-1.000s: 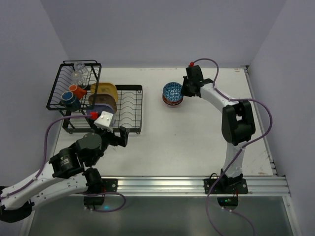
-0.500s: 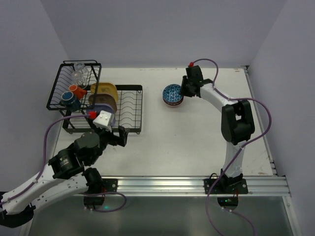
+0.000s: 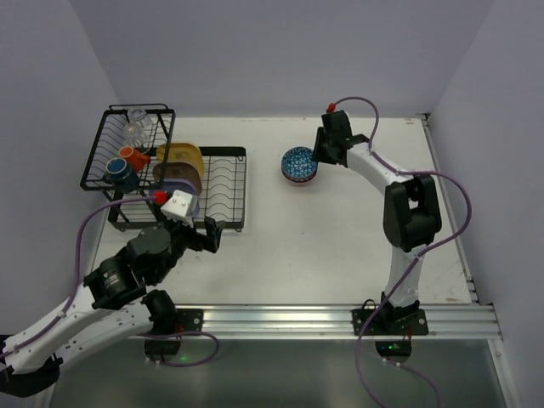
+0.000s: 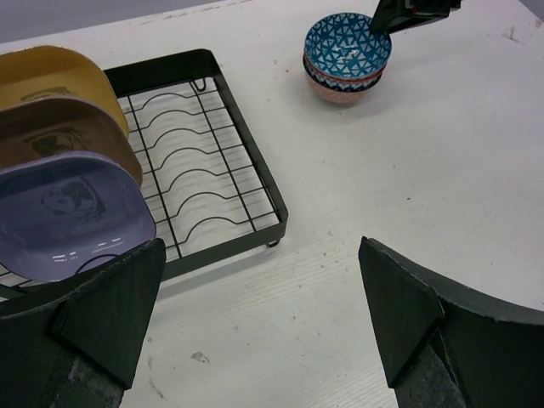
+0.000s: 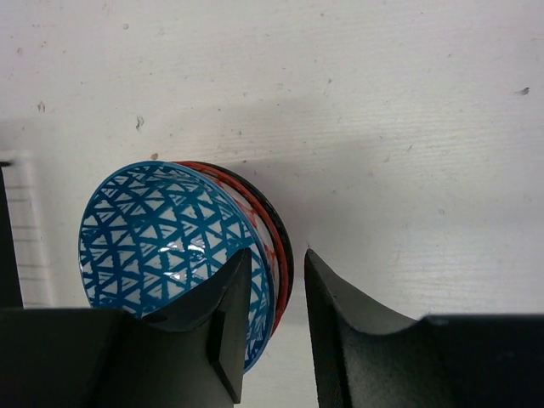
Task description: Unload the mixed dishes from the dish rack
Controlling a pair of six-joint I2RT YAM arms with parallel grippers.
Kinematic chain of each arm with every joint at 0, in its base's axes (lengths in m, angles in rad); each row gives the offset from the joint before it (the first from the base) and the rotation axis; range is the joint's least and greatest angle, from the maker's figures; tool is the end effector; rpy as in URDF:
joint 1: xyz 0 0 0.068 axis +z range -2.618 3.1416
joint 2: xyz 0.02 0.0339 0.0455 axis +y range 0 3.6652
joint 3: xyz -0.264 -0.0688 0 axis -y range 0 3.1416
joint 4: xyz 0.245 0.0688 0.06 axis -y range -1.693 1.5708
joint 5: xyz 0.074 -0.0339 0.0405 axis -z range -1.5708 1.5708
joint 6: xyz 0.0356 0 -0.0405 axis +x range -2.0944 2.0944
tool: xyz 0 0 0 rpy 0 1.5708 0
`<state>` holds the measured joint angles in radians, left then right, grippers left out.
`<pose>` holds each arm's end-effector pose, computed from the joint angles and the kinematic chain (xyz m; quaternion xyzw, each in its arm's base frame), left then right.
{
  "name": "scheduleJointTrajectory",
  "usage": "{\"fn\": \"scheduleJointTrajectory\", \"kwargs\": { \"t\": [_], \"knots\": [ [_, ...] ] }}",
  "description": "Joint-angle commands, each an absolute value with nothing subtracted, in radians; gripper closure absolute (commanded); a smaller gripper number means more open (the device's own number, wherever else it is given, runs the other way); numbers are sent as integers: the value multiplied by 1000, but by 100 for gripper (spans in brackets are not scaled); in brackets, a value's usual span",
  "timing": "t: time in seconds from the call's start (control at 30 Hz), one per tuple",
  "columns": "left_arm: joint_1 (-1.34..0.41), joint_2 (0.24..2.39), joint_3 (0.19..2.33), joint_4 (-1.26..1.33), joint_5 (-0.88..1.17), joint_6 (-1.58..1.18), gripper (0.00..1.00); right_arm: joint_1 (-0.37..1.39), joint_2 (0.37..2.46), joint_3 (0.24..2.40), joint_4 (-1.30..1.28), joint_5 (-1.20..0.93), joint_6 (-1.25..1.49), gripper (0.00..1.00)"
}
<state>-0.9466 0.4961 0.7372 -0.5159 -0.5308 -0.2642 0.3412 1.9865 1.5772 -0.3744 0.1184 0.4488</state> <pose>0.0802 -0.0805 0.3275 0.1083 0.7780 -0.1595 0.5980 0.4280 0.1475 0.2354 0.0722 0.9194 0.0969 0.3743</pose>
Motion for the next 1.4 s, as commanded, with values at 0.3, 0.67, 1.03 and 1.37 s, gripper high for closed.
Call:
{"fn": "scheduleJointTrajectory", "kwargs": {
  "t": [0.3,0.67,1.03,1.37],
  "knots": [
    [-919,491,723,-465,-502,-232,0,344,1922,1532,-328,147,445,86],
    [-876,505,727,-466,-577,-282,0,348,1876,1522,-330,144,459,83],
    [-868,554,891,-578,-904,-627,0,347,1488,1430,-408,78,485,54],
    [-868,520,1035,-517,-655,-538,0,342,996,1033,-313,-227,531,27]
  ]
}}
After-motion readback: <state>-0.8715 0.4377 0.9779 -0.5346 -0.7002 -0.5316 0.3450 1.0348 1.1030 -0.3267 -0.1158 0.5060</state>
